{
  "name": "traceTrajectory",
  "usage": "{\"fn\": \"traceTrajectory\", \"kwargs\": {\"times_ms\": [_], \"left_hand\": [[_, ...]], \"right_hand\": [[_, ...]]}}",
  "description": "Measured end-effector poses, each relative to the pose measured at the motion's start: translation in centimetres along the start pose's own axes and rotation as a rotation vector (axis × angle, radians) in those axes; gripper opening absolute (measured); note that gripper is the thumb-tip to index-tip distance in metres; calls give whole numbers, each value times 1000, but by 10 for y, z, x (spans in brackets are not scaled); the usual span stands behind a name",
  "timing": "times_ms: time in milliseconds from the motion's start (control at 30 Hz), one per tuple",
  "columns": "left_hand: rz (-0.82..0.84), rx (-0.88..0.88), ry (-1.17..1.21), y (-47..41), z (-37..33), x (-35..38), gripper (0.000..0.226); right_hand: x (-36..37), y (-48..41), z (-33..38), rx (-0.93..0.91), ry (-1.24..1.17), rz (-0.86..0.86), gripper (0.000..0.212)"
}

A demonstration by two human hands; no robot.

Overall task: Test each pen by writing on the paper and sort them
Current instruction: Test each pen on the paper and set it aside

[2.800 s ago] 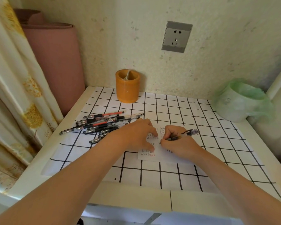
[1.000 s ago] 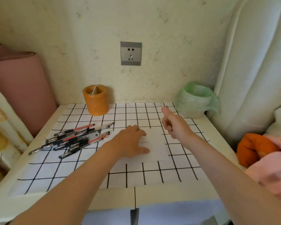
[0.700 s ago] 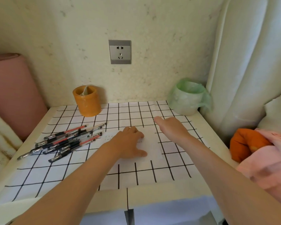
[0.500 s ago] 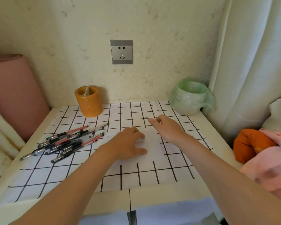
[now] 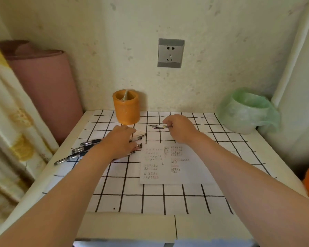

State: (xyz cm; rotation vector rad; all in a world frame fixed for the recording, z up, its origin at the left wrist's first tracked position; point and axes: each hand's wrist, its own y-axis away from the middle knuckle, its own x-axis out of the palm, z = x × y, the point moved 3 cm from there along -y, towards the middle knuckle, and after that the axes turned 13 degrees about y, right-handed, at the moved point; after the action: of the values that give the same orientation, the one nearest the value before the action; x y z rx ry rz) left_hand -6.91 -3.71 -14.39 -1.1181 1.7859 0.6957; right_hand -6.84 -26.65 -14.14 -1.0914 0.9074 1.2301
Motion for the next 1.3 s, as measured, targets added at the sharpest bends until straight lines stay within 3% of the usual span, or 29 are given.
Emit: {"fn": "traceTrajectory", "kwargs": {"times_ms": [600,700,933,1167,1300], "left_hand": [[29,-6,43,-4,42,-2,68],[-11,-32,53,-1,48,-9,64],[-69,-91,156,13,71,-19,46],[-51,-64,228,25,83,-19,41],[-66,-55,237,25,84,-20,49]], "right_hand": [[34,-53,25,-144,268,-88,52],[28,-48,47,-248,184,-91,42],[31,-29,93,-389,147,152,26],[33,-23,100,-367,118,177,16],[30,-18,98,-337,81,139,8]]}}
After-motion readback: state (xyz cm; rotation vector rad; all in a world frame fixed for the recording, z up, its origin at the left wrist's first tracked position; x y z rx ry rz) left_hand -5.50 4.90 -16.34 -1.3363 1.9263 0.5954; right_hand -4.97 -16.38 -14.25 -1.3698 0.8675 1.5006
